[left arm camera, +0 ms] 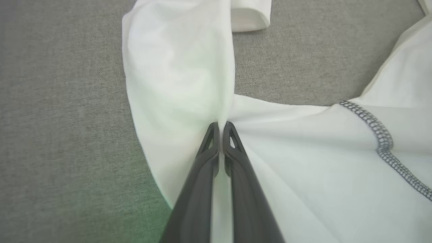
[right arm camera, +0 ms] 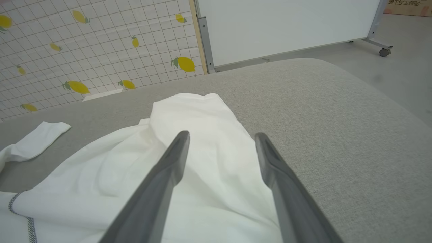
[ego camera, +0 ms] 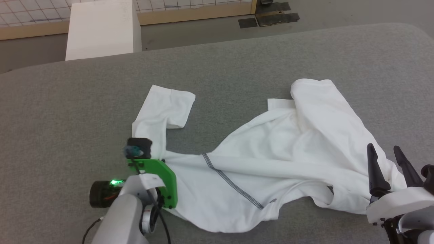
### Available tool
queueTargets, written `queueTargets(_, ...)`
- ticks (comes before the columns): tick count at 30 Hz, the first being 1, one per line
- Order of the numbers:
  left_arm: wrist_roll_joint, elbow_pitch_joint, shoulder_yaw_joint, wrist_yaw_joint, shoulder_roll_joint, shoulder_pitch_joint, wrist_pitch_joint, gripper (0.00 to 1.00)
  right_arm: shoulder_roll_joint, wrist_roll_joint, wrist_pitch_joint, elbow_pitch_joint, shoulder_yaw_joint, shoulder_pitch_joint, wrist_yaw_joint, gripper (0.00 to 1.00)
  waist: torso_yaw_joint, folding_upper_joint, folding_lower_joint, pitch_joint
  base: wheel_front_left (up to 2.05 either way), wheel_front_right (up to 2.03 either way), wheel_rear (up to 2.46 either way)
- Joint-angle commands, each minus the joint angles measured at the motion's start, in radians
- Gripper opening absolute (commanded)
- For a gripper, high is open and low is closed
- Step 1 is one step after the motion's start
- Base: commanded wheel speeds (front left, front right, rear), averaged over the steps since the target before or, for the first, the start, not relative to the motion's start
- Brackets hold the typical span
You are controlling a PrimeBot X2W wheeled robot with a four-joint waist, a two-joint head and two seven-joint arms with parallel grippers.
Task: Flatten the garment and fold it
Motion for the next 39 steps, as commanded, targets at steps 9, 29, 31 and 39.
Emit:
queueTargets(9, -0.076, -0.045, 0.184, 0.081, 0.077, 0.075, -0.170, 0.00, 0.000, 0.001, 0.011, -0.025, 0.009, -0.015, -0.002, 1.00, 0.056, 0.0000, 0.0000, -0.021, 0.00, 0.00, 0.00)
queueTargets(29, -0.190, -0.118, 0.218, -0.065, -0.020, 0.192, -0.622, 1.00, 0.000, -0.051, 0.462, 0.086, 0.140, -0.107, -0.002, 1.00, 0.162, 0.0000, 0.0000, -0.025, 0.00, 0.00, 0.00)
queueTargets(31, -0.175, -0.111, 0.200, -0.078, -0.024, 0.177, -0.651, 1.00, 0.000, -0.078, 0.554, 0.129, 0.131, -0.136, -0.002, 1.00, 0.177, 0.0000, 0.0000, -0.016, 0.00, 0.00, 0.00)
queueTargets(39, -0.152, -0.065, 0.162, -0.117, -0.039, 0.110, -0.682, 1.00, 0.000, -0.089, 0.814, 0.246, 0.073, -0.224, -0.002, 1.00, 0.236, 0.0000, 0.0000, 0.028, 0.00, 0.00, 0.00)
